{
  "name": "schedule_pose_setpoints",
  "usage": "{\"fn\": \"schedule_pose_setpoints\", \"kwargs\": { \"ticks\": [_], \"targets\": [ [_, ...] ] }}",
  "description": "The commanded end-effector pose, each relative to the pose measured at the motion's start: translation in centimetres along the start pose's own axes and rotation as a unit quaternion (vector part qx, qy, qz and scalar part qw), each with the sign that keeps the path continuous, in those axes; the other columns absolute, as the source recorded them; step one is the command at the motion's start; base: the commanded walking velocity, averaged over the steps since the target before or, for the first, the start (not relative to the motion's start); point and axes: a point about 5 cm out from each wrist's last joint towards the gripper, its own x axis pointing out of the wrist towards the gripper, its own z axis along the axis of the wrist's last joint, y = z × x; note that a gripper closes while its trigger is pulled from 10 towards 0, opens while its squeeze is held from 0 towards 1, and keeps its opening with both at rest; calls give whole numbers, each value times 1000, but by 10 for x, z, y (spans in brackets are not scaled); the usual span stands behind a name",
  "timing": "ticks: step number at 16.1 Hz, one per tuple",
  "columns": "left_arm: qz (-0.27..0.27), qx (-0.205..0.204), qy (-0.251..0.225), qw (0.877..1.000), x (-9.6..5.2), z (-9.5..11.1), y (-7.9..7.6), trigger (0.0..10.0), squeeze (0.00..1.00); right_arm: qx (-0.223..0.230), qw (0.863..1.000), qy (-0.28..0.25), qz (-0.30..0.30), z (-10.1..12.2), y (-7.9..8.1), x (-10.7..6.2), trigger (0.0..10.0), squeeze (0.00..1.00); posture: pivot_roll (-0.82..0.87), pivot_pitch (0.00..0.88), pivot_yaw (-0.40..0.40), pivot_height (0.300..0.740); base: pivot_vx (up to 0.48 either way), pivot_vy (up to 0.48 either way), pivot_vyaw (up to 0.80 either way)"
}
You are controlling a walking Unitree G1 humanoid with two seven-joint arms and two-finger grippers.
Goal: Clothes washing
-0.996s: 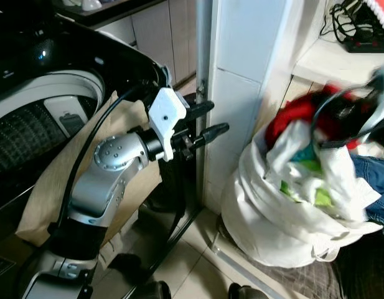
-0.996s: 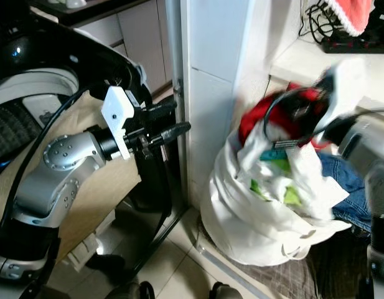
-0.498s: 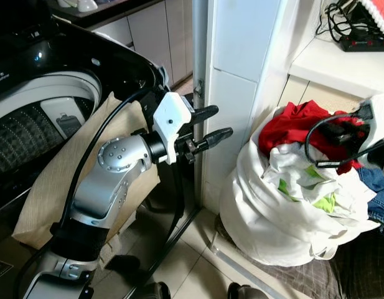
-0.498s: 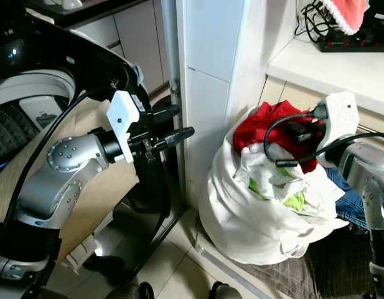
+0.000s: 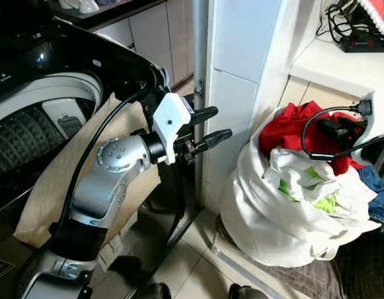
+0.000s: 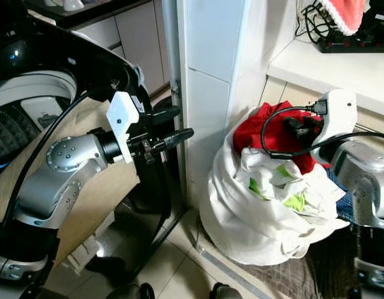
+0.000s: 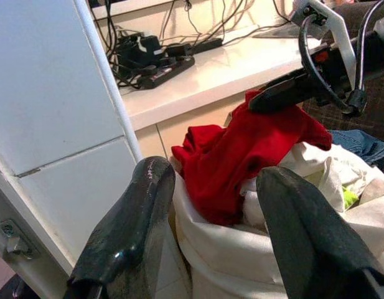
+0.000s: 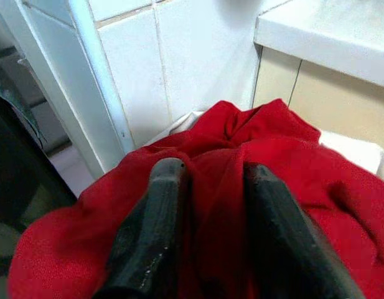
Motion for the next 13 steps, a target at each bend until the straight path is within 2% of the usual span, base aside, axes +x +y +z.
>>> {"fn": "schedule_pose_setpoints", "kwargs": {
  "ticks": [1,5,8,11,12,13],
  "targets": [
    [-2,5,7,1000,-1,-1,1,10000,0,14,1000,0,-7,1,-4,0,0,0,-150,52,68,740,0,0,0],
    [-2,4,9,1000,-2,-1,2,10000,0,40,999,27,1,-9,-2,-1,0,0,-149,56,67,740,0,0,0],
    [5,7,4,1000,-1,1,4,10000,0,51,999,-4,1,4,-4,-2,0,0,-148,58,67,740,0,0,0],
    [30,15,-16,999,1,7,12,10000,0,65,989,-126,52,65,4,-15,0,0,-152,55,65,740,0,0,0],
    [36,16,-21,999,1,9,13,10000,0,72,982,-160,75,82,8,-20,0,0,-152,55,65,740,0,0,0],
    [42,16,-29,999,3,11,14,10000,0,89,969,-204,111,105,15,-28,0,0,-157,55,63,740,0,0,0]
  ]
}}
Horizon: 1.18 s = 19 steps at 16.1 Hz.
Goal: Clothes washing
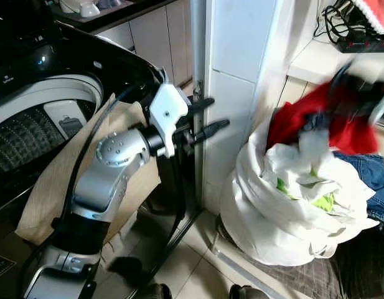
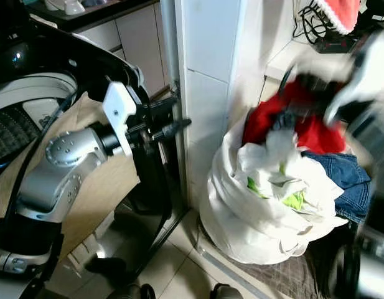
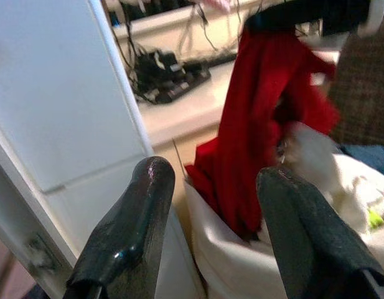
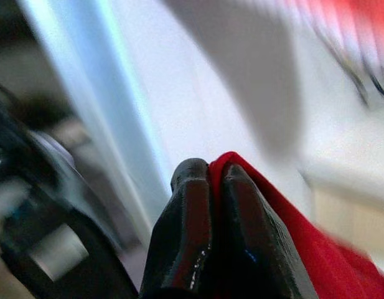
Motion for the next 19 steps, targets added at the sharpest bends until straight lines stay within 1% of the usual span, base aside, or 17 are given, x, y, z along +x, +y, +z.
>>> {"fn": "schedule_pose_setpoints", "kwargs": {
  "ticks": [1,2,3,4,5,6,7,8,9,10,12,13,14,15,16,18,19],
  "targets": [
    [13,9,-8,1000,1,5,5,10000,0,6,997,-49,67,27,20,-3,0,0,-157,55,63,740,0,0,0],
    [14,10,-11,1000,3,6,5,10000,0,12,992,-64,105,37,30,-4,0,0,-157,55,63,740,0,0,0],
    [14,11,-23,1000,8,10,4,10000,0,27,982,-70,172,42,47,-6,0,0,-161,57,57,740,0,0,0],
    [13,10,-27,999,10,11,3,10000,0,29,980,-70,186,43,51,-6,0,0,-161,57,57,740,0,0,0],
    [18,-7,-57,998,24,20,0,10000,0,46,968,-58,242,34,67,-7,0,0,-159,55,53,740,0,0,0],
    [21,-12,-65,998,27,22,0,10000,0,49,965,-55,251,32,71,-7,0,0,-159,55,53,740,0,0,0],
    [32,-60,-102,992,39,33,1,10000,0,54,956,-36,286,20,82,-9,0,0,-159,55,53,740,0,0,0],
    [31,-87,-122,988,44,39,0,10000,373,72,949,-38,303,18,86,-10,0,0,-157,53,52,740,0,0,0],
    [29,-94,-127,987,46,40,-1,10000,373,79,947,-40,308,18,86,-11,0,0,-157,53,52,740,0,0,0],
    [4,-102,-132,986,53,43,-7,10000,1000,105,941,-50,318,19,89,-12,0,0,-156,53,52,740,0,0,0],
    [-35,-110,-128,985,61,41,-22,10000,1000,127,935,-58,325,19,91,-13,0,0,-159,52,57,740,0,0,0],
    [-80,-142,-130,978,62,39,-36,10000,0,126,937,-56,320,18,92,-13,0,0,-161,53,59,740,0,0,0],
    [-101,-175,-134,970,61,38,-42,10000,0,126,938,-55,319,17,92,-14,0,0,-161,53,59,740,0,0,0],
    [-130,-241,-129,953,59,33,-52,10000,0,128,938,-52,318,15,93,-14,0,0,-159,54,61,740,0,0,0],
    [-141,-260,-126,947,58,31,-56,10000,0,131,938,-50,317,15,94,-15,0,0,-159,54,61,740,0,0,0],
    [-148,-239,-117,953,60,25,-64,10000,0,136,937,-48,317,14,95,-15,0,0,-158,55,61,740,0,0,0],
    [-148,-241,-116,952,61,24,-65,10000,0,136,937,-47,317,14,96,-15,0,0,-158,55,61,740,0,0,0]
  ]
}}
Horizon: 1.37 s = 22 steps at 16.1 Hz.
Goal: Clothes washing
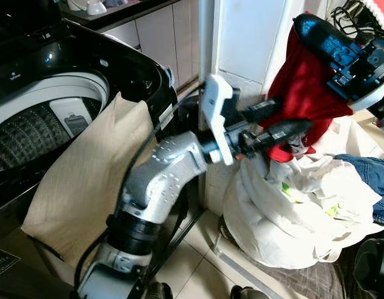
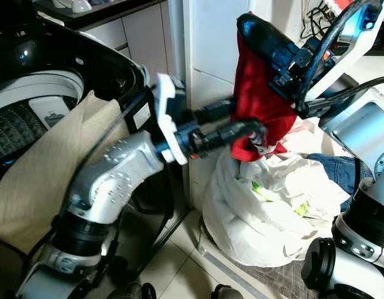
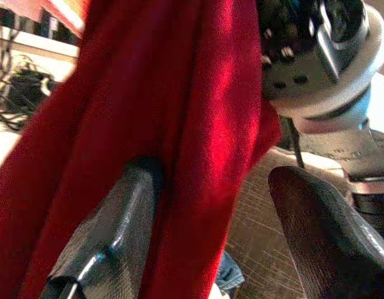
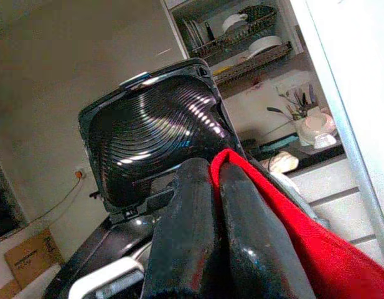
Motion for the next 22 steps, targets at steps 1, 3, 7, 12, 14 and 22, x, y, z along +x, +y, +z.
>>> {"fn": "schedule_pose_setpoints", "kwargs": {
  "ticks": [1,3,7,12,14,22],
  "targets": [
    [5,12,1,1000,3,-1,-2,10000,0,-9,1000,4,22,0,10,4,0,0,-160,56,60,740,0,0,0],
    [37,29,13,999,7,-5,1,10000,0,-5,1000,9,22,-4,11,4,0,0,-161,56,61,740,0,0,0],
    [82,36,9,996,8,-5,11,0,0,-3,1000,15,19,-7,12,4,0,0,-161,52,64,740,0,0,0],
    [88,36,2,995,4,-3,14,0,0,-4,1000,20,16,-8,11,3,0,0,-158,48,63,740,0,0,0],
    [91,35,2,995,2,-2,15,0,0,-4,1000,22,14,-9,10,2,0,0,-158,49,63,740,0,0,0],
    [106,29,-6,994,0,1,20,0,0,-12,1000,27,6,-8,8,1,118,0,-158,49,63,740,0,0,0]
  ]
}}
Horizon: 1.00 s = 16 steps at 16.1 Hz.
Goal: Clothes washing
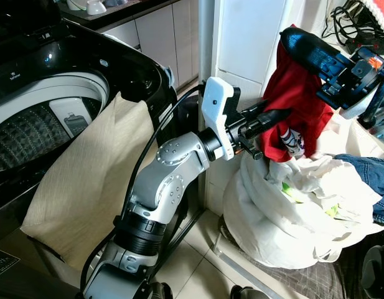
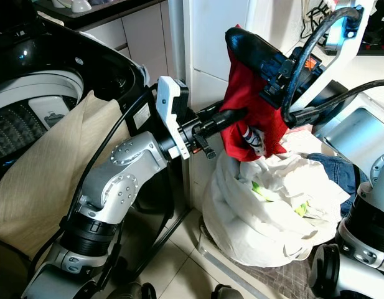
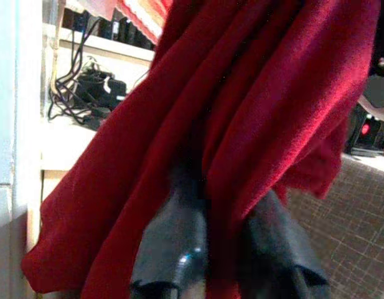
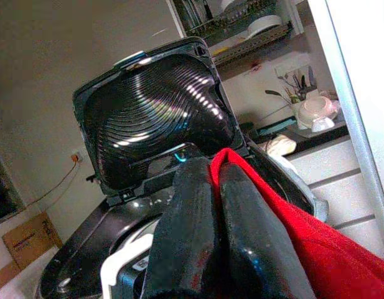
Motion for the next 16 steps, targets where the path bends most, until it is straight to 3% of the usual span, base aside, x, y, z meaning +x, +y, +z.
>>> {"fn": "schedule_pose_setpoints", "kwargs": {
  "ticks": [1,3,4,5,6,7,8,9,10,12,13,15,16],
  "targets": [
    [16,7,-14,1000,1,9,6,0,0,-9,1000,-5,-8,2,1,-1,10000,1000,-158,48,63,740,0,0,0],
    [44,22,-32,998,-1,18,15,0,0,-5,1000,-11,-10,3,-1,-1,10000,1000,-156,46,64,740,0,0,0],
    [80,38,-55,995,-4,31,27,0,0,-16,1000,-14,-13,5,-1,-2,10000,1000,-155,43,65,740,0,0,0],
    [139,82,-89,983,-11,54,46,0,0,-29,999,-14,-15,6,0,-4,10000,1000,-155,43,67,740,0,0,0],
    [190,127,-124,966,-19,79,60,0,0,-35,999,-9,-10,5,2,-6,10000,0,-154,42,70,740,0,0,0],
    [244,193,-163,936,-31,111,73,0,0,-40,999,-1,-4,3,4,-8,10000,0,-151,40,73,740,0,0,0],
    [305,280,-204,887,-48,158,86,0,0,-41,999,1,0,0,7,-10,10000,0,-149,40,75,740,0,0,0],
    [330,330,-217,858,-57,182,89,0,0,-42,999,2,1,-1,8,-11,10000,0,-149,39,77,740,0,0,0],
    [368,449,-243,777,-77,237,84,0,0,-44,999,5,-4,-4,8,-12,10000,0,-146,40,80,740,0,0,0],
    [384,510,-254,726,-87,260,77,0,0,-45,999,6,-5,-5,7,-11,10000,0,-146,40,82,740,0,0,0],
    [400,549,-260,686,-93,273,73,0,0,-47,999,7,-5,-6,7,-11,10000,0,-146,40,83,740,0,0,0],
    [421,562,-248,667,-98,272,81,0,0,-48,999,9,-2,-7,8,-10,10000,0,-144,38,83,740,0,0,0],
    [465,573,-179,651,-106,251,107,0,0,-51,998,22,2,-14,9,-8,10000,0,-152,37,86,740,0,0,0]
  ]
}}
